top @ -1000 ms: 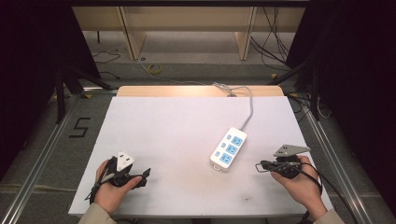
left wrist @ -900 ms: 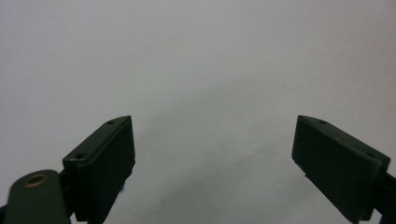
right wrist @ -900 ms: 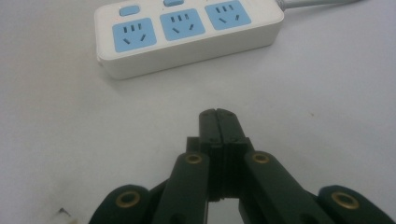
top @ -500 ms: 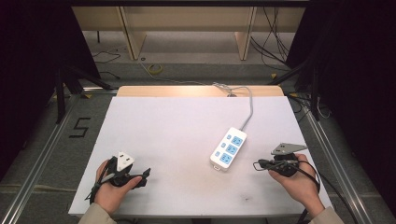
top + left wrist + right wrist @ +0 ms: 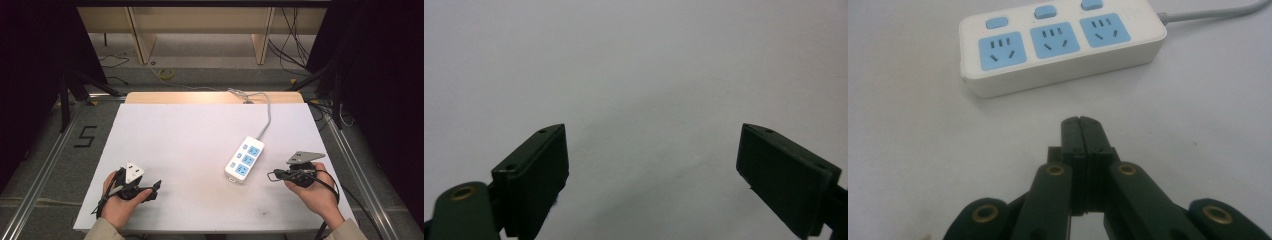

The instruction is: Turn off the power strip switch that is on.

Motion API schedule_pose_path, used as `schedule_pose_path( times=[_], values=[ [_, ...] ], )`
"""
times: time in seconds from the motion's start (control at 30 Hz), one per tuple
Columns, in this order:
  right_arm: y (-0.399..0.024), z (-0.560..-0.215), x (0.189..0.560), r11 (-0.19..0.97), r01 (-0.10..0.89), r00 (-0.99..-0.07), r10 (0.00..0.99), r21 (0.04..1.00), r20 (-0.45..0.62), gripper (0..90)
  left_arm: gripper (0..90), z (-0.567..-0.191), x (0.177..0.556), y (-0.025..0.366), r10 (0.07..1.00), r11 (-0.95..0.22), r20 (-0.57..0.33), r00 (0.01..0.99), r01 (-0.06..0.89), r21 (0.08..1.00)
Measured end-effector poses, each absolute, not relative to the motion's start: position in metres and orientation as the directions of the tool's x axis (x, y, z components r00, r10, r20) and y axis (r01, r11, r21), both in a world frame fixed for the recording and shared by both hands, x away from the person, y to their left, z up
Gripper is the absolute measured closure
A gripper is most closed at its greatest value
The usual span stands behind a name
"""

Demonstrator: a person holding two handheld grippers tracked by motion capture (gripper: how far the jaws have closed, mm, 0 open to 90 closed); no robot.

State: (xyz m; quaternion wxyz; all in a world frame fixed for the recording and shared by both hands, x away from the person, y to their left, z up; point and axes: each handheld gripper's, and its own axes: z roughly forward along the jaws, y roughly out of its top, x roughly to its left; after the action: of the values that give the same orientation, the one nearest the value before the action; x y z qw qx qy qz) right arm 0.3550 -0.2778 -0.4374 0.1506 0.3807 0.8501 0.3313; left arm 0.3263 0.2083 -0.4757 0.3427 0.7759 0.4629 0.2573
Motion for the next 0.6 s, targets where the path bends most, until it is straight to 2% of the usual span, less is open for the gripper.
schedule_pose_path(
  times=[0.6],
  values=[
    [-0.265, -0.434, 0.361, 0.508, 0.536, -0.683, 0.73, 0.674, -0.007, 90.0, 13.1, -0.476, 0.326, 0.208, 0.894, -0.339, 0.085, 0.44, 0.54, 0.77]
  ],
)
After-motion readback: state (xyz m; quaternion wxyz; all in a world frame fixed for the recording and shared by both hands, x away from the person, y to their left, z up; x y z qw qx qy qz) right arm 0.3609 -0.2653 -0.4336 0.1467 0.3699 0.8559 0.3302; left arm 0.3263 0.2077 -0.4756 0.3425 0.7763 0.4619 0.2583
